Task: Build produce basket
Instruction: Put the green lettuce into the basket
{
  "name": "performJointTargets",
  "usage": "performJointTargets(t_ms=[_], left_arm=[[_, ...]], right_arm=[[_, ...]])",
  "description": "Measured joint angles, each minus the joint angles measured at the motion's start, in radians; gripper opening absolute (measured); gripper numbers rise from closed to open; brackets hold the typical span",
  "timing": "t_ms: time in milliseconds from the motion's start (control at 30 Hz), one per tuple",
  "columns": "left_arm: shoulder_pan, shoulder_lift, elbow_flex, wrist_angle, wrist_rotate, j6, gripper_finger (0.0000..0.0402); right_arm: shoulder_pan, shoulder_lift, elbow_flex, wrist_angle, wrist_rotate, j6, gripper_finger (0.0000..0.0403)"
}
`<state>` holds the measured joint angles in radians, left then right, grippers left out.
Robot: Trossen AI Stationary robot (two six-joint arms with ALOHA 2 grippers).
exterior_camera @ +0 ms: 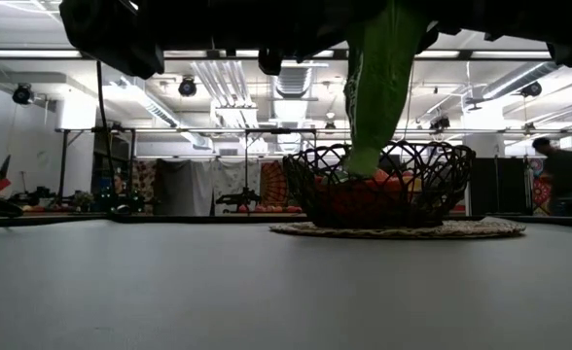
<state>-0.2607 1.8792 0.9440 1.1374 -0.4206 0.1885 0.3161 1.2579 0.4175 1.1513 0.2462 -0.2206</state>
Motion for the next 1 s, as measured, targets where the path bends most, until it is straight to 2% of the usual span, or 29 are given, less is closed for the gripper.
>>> performJointTargets(t_ms=[100,233,567,667,1000], left_arm=[[0.000,-0.010,0.000,-0.017,-0.002,0.005,0.0209],[-0.002,-0.043,-0.004,-0.119,-0.026,0.035,0.0210],[-0.005,-0.265,-0.019,-0.560,-0.031,0.045,0.0211],[-0.011,-0.335,-0.024,-0.674,-0.031,0.071,0.0211],[-0.021,-0.543,-0.154,-0.703,-0.030,0.202,0.0211]], right_arm=[[0.000,-0.001,-0.001,-0.012,0.017,0.000,0.0034],[0.000,-0.029,-0.002,-0.052,0.019,0.002,0.0034],[0.000,-0.151,-0.003,-0.206,0.144,0.012,0.0034],[0.000,-0.177,-0.003,-0.213,0.147,0.003,0.0034],[-0.009,-0.228,0.047,-0.180,0.149,-0.039,0.0034]])
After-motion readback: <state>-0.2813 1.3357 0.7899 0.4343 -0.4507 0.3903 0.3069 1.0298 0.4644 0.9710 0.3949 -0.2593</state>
